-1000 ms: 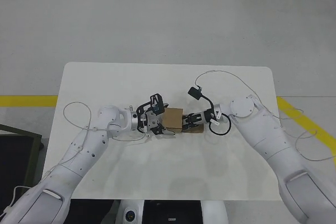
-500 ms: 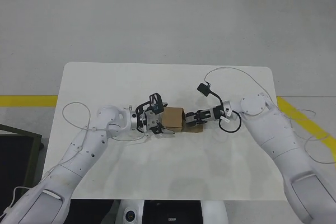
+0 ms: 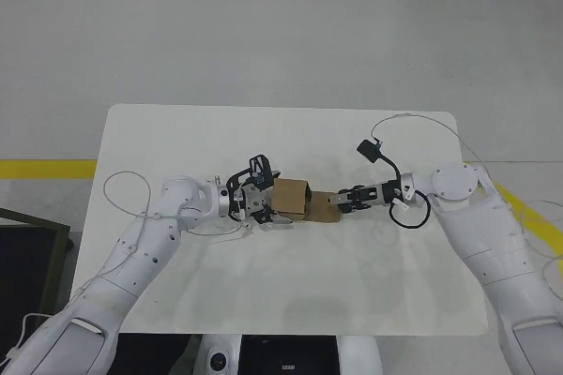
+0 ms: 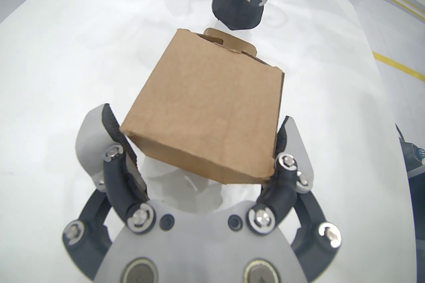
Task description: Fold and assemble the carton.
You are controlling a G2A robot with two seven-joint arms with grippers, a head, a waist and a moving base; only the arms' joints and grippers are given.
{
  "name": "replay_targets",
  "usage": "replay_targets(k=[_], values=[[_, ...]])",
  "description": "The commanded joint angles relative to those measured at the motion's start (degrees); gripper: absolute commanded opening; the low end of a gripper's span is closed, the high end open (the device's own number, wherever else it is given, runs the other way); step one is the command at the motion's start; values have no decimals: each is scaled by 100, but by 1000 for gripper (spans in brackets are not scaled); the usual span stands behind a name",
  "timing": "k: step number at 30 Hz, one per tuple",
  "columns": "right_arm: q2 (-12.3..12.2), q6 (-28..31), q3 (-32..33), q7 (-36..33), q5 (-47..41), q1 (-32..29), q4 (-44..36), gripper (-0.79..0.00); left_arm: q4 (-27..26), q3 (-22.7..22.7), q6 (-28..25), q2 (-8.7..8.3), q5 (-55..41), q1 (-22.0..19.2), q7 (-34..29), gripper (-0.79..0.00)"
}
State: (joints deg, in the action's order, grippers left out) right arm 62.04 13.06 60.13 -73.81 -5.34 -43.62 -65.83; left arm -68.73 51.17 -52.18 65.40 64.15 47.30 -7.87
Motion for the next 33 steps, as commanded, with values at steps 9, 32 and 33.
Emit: replay_targets(k=[9, 32, 33], values=[[-149, -84, 309, 203, 148, -435, -232, -437, -27, 31, -15, 0, 9, 17, -40, 0], [55, 123, -369, 324, -58, -143, 269, -416, -144, 102, -55, -6, 12, 68, -119, 0], [68, 164, -386, 320, -123, -122, 303, -416, -145, 108, -62, -7, 9, 71, -116, 0]])
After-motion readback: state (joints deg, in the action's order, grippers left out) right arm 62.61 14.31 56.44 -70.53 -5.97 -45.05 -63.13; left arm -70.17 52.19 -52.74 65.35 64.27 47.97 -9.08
